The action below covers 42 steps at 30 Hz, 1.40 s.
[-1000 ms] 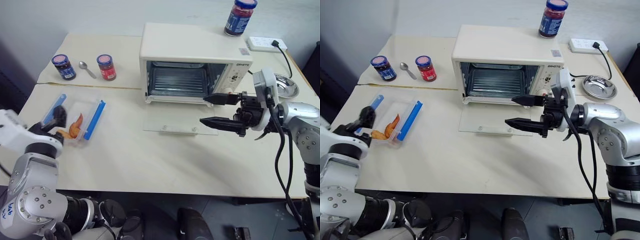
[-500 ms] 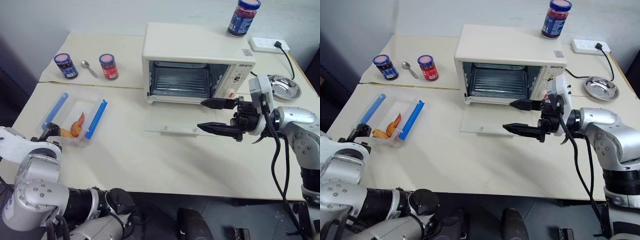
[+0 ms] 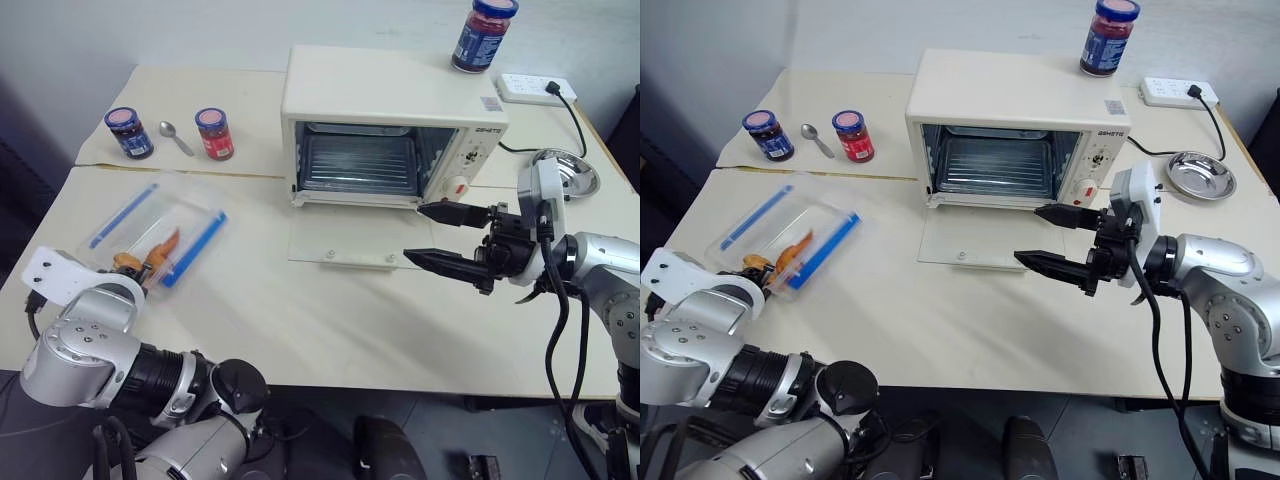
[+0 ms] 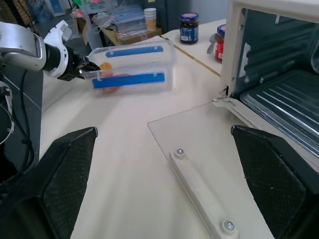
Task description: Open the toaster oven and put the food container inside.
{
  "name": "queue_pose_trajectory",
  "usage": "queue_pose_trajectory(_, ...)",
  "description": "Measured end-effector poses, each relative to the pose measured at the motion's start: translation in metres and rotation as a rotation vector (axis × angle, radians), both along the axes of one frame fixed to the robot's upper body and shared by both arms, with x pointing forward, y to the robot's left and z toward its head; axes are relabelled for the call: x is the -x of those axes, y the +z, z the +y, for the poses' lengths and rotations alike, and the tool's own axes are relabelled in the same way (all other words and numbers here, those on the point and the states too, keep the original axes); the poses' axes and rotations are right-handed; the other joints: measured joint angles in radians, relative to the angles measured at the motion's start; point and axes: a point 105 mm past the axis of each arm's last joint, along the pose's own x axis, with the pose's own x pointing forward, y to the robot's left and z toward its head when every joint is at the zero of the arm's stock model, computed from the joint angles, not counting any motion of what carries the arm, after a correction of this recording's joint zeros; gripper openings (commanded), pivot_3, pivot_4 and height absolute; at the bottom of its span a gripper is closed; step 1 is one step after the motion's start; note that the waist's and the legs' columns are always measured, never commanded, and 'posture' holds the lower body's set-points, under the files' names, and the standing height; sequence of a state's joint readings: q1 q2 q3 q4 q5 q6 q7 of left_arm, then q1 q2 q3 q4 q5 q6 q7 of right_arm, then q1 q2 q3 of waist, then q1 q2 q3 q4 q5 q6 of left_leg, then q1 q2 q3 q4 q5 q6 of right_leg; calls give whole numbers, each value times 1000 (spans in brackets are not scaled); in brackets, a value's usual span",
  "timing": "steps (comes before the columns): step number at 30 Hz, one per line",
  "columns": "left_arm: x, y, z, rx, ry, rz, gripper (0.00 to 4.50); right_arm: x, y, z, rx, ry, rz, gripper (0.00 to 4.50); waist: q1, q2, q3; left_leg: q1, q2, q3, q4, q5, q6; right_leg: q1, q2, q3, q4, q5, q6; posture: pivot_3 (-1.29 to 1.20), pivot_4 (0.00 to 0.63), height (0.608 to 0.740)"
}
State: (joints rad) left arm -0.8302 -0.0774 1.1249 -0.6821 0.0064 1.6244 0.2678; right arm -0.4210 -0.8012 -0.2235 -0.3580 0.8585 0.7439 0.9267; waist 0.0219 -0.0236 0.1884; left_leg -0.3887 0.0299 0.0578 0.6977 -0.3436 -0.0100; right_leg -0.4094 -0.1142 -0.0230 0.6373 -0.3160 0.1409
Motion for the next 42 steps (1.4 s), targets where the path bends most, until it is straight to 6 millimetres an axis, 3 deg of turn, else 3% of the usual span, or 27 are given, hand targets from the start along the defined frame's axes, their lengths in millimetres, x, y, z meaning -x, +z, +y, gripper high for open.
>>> queue_pose_trajectory(5, 1, 0, 18, -139, -101, 38, 313, 1, 1, -3, 6, -13, -7, 4500, -3, 0, 0, 1, 1, 1, 0, 0, 0, -1, 0, 1, 0, 0, 0, 0, 150, 740)
queue_pose_trajectory(12, -4, 13, 21, -337, -380, 51, 313, 3, -4, -10, 15, -25, 49, 4500, -7, 0, 0, 0, 1, 0, 0, 0, 0, -1, 0, 0, 1, 0, -1, 0, 150, 740)
queue_pose_trajectory(14, -14, 37, -2, -432, -606, -27, 313, 3, -10, -18, 7, -50, 93, 4500, 2, 0, 0, 0, 0, -1, 0, 0, 0, 0, -1, 0, 0, 0, -2, 0, 150, 740)
queue_pose_trajectory(18, -26, 50, -50, -462, -909, -109, 313, 8, -24, -22, 23, -74, 132, 4500, 3, 0, 0, -1, 0, -2, 0, 0, 1, 0, -1, 0, -1, 1, -2, 0, 150, 740)
queue_pose_trajectory(22, -35, 67, -81, -470, -1067, -172, 313, 11, -30, -28, 28, -119, 144, 4500, -2, 0, 0, 0, 0, -1, -1, 0, 0, 0, 0, 0, 0, 1, -2, 0, 150, 740)
queue_pose_trajectory(25, -48, 73, -114, -446, -1168, -198, 313, 15, -32, -34, 32, -161, 140, 4500, 0, 0, 0, 0, 0, 0, 0, 0, 1, 0, 0, 1, 0, 1, -1, 0, 150, 740)
queue_pose_trajectory(29, -69, 69, -153, -340, -1243, -179, 313, 23, -32, -34, 31, -175, 132, 4500, 5, 0, 0, -1, -1, 2, 1, 0, 1, 0, 0, 0, 0, 1, 0, 0, 150, 740)
queue_pose_trajectory(37, -105, 70, -200, -309, -1268, -93, 313, 41, -36, -48, 20, -257, 146, 4500, 3, 0, 0, -1, -1, 8, 0, 0, 1, 0, 0, 0, -1, 1, 0, 0, 150, 740)
queue_pose_trajectory(41, -111, 62, -216, -316, -1288, -35, 313, 46, -36, -49, 4, -289, 136, 4500, 3, 0, 0, -1, -1, 8, 0, 1, 1, 0, 1, 0, -1, 1, 0, 0, 150, 740)
queue_pose_trajectory(42, -113, 59, -216, -318, -1285, -17, 644, 46, -37, -49, 2, -297, 140, 4500, 2, 0, 0, -1, -1, 9, 0, 1, 1, 0, 0, 0, -1, 1, 0, 0, 150, 740)
